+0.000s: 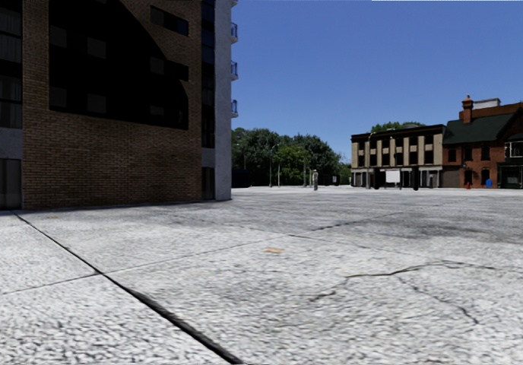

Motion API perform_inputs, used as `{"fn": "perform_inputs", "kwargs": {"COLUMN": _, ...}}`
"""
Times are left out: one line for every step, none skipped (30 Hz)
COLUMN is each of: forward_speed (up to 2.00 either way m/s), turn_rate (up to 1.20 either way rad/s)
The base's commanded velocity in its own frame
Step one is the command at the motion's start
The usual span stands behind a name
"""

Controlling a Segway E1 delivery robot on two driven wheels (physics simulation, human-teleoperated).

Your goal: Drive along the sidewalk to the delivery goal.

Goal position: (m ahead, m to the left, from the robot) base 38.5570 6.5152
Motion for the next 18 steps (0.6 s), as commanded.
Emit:
{"fn": "perform_inputs", "kwargs": {"forward_speed": 2.00, "turn_rate": 0.00}}
{"fn": "perform_inputs", "kwargs": {"forward_speed": 2.00, "turn_rate": 0.00}}
{"fn": "perform_inputs", "kwargs": {"forward_speed": 2.00, "turn_rate": 0.00}}
{"fn": "perform_inputs", "kwargs": {"forward_speed": 2.00, "turn_rate": 0.00}}
{"fn": "perform_inputs", "kwargs": {"forward_speed": 2.00, "turn_rate": 0.00}}
{"fn": "perform_inputs", "kwargs": {"forward_speed": 2.00, "turn_rate": 0.00}}
{"fn": "perform_inputs", "kwargs": {"forward_speed": 2.00, "turn_rate": 0.00}}
{"fn": "perform_inputs", "kwargs": {"forward_speed": 2.00, "turn_rate": 0.00}}
{"fn": "perform_inputs", "kwargs": {"forward_speed": 2.00, "turn_rate": 0.00}}
{"fn": "perform_inputs", "kwargs": {"forward_speed": 2.00, "turn_rate": 0.00}}
{"fn": "perform_inputs", "kwargs": {"forward_speed": 2.00, "turn_rate": 0.00}}
{"fn": "perform_inputs", "kwargs": {"forward_speed": 2.00, "turn_rate": 0.00}}
{"fn": "perform_inputs", "kwargs": {"forward_speed": 2.00, "turn_rate": 0.00}}
{"fn": "perform_inputs", "kwargs": {"forward_speed": 2.00, "turn_rate": 0.00}}
{"fn": "perform_inputs", "kwargs": {"forward_speed": 2.00, "turn_rate": 0.00}}
{"fn": "perform_inputs", "kwargs": {"forward_speed": 2.00, "turn_rate": 0.00}}
{"fn": "perform_inputs", "kwargs": {"forward_speed": 2.00, "turn_rate": 0.00}}
{"fn": "perform_inputs", "kwargs": {"forward_speed": 2.00, "turn_rate": 0.00}}
